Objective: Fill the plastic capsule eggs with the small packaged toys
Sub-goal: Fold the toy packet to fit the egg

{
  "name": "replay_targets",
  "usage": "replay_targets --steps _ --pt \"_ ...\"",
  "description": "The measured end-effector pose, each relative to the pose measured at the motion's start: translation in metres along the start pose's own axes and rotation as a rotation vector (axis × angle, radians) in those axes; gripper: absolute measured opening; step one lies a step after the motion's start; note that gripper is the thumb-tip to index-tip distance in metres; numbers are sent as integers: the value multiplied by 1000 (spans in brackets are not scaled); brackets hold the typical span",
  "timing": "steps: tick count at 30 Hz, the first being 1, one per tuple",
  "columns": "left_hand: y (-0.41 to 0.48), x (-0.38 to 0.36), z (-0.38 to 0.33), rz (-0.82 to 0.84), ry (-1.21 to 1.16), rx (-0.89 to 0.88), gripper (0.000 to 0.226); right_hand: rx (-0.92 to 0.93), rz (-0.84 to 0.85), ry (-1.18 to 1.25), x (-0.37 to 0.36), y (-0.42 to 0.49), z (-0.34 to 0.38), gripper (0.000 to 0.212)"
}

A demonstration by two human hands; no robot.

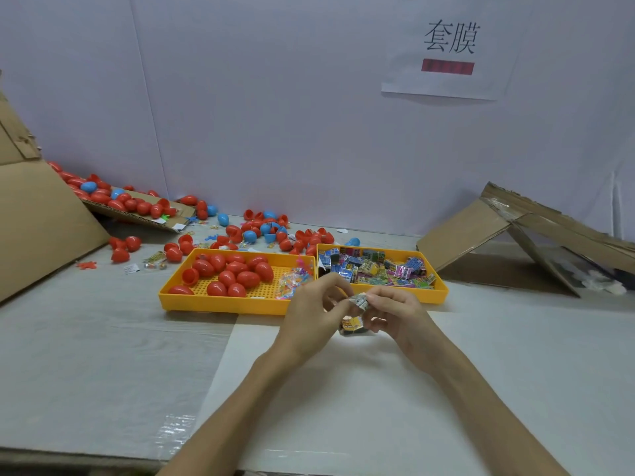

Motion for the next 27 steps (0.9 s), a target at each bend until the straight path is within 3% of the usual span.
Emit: replay_targets --steps 4,6,8,11,15,19,24,27 --pt "2 4 0 27 -56 41 21 1 -71 51 8 1 2 13" --pt "2 9 3 -142 94 14 19 14 -122 56 11 0 4 13" --pt "1 17 5 -350 424 12 18 25 -146 67 13 0 4 9" --pt "0 33 9 -571 708 179 27 37 -139 67 13 0 3 13" --pt "1 56 19 -513 747 535 44 38 -135 79 13 0 3 13" --pt "2 67 26 -429 741 683 43 23 -119 69 12 0 5 13" --pt "2 66 31 -507 673 635 38 9 -137 56 10 -1 7 11" --pt "4 63 28 -625 564 383 32 12 -148 44 10 -2 7 9"
Point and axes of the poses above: each hand's wrist, its own y-axis towards the middle knuckle, its own x-axis out of the back of the hand, z = x × y, the point moved 1 cm from there along y, towards the middle knuckle, and after that the axes turned 5 degrees about z, right-handed, at the moved point
